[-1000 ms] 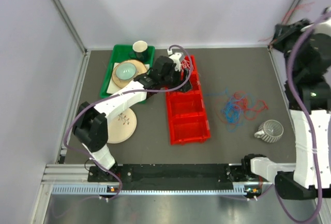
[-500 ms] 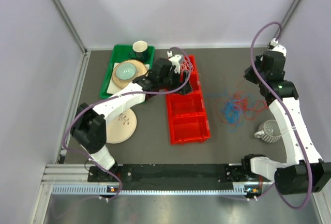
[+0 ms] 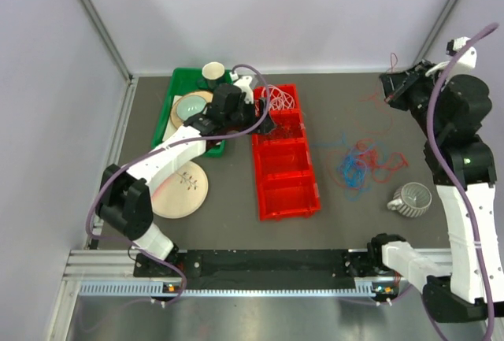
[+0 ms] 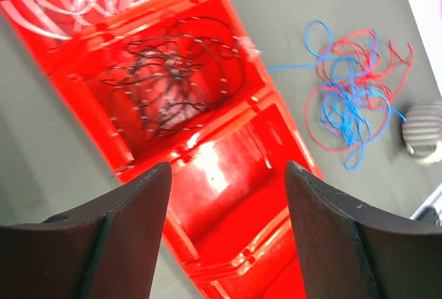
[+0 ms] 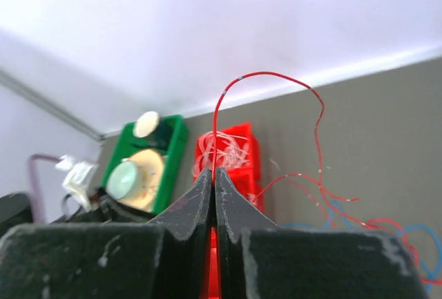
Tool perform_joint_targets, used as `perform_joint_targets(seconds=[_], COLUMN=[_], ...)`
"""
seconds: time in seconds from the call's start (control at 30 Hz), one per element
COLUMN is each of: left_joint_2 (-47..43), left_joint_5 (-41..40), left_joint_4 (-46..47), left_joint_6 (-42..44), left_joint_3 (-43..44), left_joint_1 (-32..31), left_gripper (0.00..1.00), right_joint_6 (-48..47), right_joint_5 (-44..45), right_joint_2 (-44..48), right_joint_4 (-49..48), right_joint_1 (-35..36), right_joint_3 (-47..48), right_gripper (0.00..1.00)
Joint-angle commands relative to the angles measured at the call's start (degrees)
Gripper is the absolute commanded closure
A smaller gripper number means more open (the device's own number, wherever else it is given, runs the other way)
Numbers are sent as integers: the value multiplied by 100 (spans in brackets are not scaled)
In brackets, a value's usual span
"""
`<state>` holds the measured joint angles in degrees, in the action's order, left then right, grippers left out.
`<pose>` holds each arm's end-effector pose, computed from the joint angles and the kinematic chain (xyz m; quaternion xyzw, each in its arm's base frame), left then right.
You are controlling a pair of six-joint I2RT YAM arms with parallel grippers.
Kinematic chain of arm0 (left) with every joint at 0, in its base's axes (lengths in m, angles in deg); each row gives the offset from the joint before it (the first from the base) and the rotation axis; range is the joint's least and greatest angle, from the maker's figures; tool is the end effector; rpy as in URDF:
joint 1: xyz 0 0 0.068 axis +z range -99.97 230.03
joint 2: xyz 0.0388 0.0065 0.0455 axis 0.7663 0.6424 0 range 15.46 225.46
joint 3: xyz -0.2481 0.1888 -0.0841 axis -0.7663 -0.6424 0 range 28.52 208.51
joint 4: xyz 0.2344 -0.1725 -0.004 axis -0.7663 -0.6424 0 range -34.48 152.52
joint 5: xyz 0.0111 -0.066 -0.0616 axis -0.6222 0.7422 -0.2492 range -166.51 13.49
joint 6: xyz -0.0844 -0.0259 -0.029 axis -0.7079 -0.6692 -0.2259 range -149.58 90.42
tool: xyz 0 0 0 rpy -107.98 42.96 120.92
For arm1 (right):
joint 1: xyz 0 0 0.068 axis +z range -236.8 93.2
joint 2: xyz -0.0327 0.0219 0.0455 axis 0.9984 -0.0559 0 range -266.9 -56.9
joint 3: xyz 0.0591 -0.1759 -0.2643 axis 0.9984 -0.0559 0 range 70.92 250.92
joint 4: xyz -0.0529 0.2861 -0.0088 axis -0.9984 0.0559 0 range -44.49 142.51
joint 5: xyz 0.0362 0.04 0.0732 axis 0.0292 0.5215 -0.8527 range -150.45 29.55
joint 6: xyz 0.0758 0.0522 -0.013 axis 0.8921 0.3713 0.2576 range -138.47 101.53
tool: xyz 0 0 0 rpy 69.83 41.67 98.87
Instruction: Untangle the cables
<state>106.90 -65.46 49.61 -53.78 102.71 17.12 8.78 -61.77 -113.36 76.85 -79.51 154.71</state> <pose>0.3646 -0.2550 0.3258 0.1133 0.8565 -0.3106 0.3962 0.2190 0.0299 0.5456 0.1191 0.7217 0.2104 0.6486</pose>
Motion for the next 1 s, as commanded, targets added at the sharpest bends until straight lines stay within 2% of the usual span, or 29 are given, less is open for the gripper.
perform_joint_targets(seconds=[0.0,0.23,0.47,0.73,0.87,0.97], left_joint_2=[-363,-627,-776,-785,-759,-759], left_joint_5=[-208,-700,-709,-630,-613,-586], left_joint_4=[394,324,271,227,245,262], left_joint_6=[-207,-190,-119,-128,-146,-172], left_joint_3=[-63,-63,-63,-89,-133,-168], left_joint_1=[153,407,592,610,610,610], left_gripper=[27,27,26,26,26,26], right_joint_6=[88,167,255,273,194,9], right_joint_5=[-1069,-1450,-1274,-1116,-748,-117], right_joint_2=[31,110,-83,-382,-663,-857], right_joint_4=[-154,-48,-57,-118,-303,-540], right_joint_1=[62,667,1528,1986,2250,2540], right_joint_3=[348,7,-433,-846,-1171,-1444], right_gripper=[100,100,100,100,100,100])
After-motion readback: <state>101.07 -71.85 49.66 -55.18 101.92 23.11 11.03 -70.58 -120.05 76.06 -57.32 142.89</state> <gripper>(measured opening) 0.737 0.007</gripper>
